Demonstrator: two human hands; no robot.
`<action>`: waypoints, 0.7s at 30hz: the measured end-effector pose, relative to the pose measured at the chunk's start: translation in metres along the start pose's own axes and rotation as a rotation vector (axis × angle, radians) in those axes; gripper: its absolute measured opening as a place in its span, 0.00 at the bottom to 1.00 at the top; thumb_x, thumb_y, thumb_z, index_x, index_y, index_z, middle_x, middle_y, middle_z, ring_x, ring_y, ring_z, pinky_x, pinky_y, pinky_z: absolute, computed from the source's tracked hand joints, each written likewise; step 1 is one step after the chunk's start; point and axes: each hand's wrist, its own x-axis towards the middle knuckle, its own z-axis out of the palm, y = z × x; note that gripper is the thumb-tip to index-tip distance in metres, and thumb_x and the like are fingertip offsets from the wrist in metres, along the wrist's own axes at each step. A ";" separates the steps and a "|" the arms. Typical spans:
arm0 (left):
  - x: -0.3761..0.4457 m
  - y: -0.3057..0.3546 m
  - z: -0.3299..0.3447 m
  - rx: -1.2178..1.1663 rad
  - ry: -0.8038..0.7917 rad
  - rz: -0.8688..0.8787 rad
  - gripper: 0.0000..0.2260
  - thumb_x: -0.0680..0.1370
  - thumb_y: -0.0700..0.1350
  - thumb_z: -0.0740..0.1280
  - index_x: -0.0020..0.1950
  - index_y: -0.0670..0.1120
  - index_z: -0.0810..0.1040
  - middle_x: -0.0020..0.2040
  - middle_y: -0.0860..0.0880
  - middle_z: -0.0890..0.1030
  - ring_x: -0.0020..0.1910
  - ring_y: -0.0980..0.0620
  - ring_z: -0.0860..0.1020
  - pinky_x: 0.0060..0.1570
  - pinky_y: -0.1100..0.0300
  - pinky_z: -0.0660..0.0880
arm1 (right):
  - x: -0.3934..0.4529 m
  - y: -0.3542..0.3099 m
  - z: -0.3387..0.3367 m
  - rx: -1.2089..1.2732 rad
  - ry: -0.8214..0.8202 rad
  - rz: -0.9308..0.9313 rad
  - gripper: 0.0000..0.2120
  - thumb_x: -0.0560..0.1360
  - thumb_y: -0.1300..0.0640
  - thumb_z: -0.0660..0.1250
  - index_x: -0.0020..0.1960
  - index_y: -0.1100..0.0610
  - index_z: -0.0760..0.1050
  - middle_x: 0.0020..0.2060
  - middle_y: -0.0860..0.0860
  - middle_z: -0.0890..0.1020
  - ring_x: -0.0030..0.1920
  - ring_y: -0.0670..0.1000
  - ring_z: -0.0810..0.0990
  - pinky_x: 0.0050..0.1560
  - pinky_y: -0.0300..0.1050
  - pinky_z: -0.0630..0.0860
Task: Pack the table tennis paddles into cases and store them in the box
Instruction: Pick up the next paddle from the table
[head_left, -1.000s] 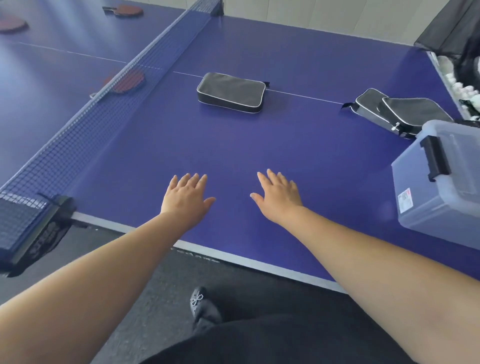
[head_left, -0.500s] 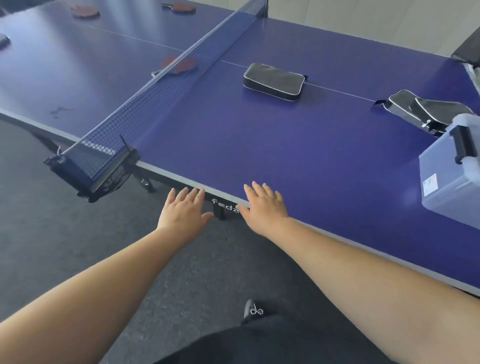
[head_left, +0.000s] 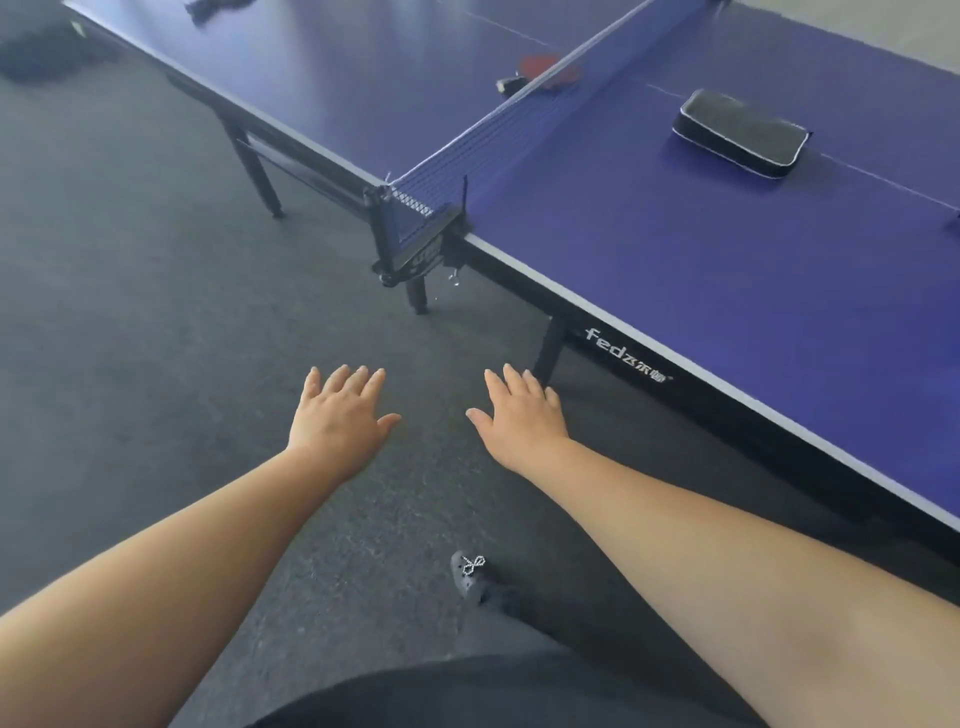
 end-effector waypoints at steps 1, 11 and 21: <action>-0.003 -0.013 0.003 -0.016 -0.003 -0.032 0.30 0.82 0.62 0.51 0.80 0.49 0.52 0.80 0.49 0.57 0.79 0.47 0.52 0.76 0.44 0.45 | 0.005 -0.013 0.001 -0.011 -0.006 -0.025 0.31 0.81 0.39 0.48 0.79 0.52 0.48 0.79 0.53 0.50 0.78 0.57 0.47 0.76 0.59 0.48; 0.030 -0.129 0.003 -0.055 -0.023 -0.203 0.30 0.82 0.62 0.50 0.80 0.48 0.51 0.80 0.49 0.55 0.79 0.47 0.51 0.76 0.45 0.45 | 0.109 -0.144 -0.007 -0.069 -0.053 -0.265 0.31 0.81 0.39 0.50 0.79 0.52 0.49 0.79 0.51 0.52 0.78 0.55 0.48 0.76 0.57 0.49; 0.071 -0.238 -0.001 -0.025 -0.071 -0.313 0.29 0.82 0.62 0.49 0.80 0.51 0.53 0.80 0.47 0.53 0.79 0.45 0.51 0.76 0.43 0.46 | 0.206 -0.241 -0.030 -0.146 -0.074 -0.389 0.30 0.81 0.39 0.50 0.79 0.48 0.47 0.79 0.54 0.52 0.77 0.58 0.51 0.74 0.58 0.55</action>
